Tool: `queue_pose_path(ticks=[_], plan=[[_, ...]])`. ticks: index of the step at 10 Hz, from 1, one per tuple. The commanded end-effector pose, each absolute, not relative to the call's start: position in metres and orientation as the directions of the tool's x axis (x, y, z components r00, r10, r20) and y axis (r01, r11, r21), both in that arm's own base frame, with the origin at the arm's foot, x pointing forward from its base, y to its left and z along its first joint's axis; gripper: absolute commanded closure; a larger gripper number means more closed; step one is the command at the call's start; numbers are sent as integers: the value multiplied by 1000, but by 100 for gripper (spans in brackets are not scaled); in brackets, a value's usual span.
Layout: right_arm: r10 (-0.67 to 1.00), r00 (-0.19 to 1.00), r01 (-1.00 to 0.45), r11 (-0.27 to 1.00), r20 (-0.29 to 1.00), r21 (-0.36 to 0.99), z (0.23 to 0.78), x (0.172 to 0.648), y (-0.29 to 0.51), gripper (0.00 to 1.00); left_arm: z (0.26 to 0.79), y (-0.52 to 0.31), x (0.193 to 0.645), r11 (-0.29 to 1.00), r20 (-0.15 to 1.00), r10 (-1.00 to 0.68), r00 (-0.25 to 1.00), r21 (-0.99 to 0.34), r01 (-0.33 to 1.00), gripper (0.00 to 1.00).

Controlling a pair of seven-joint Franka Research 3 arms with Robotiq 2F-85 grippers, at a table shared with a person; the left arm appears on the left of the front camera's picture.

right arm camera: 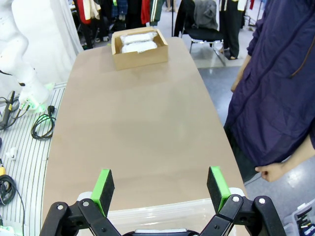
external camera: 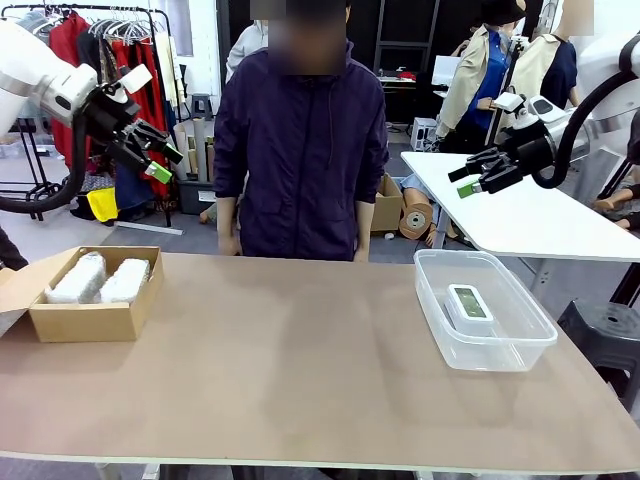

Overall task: Separate and place wrapped and unwrapped clocks.
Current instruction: If the picked Digital clock is wrapped, place it in the Package Box ; if not, place it in the Organizing box.

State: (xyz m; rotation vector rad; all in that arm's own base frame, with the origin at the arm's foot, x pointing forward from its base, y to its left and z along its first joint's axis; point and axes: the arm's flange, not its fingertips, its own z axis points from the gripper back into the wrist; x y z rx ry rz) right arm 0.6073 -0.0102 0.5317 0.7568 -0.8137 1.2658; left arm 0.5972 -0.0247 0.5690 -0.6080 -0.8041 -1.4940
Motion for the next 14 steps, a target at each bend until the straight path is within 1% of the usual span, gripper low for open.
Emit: queue_pose_path(ticks=[1,14], plan=[[503,107,-989,142,858,41,534,607,-9,0,572,-23,599,8,780,-619,-92,124,992,0],[503,107,-989,142,858,41,534,607,-9,0,572,-23,599,8,780,-619,-92,124,992,0]])
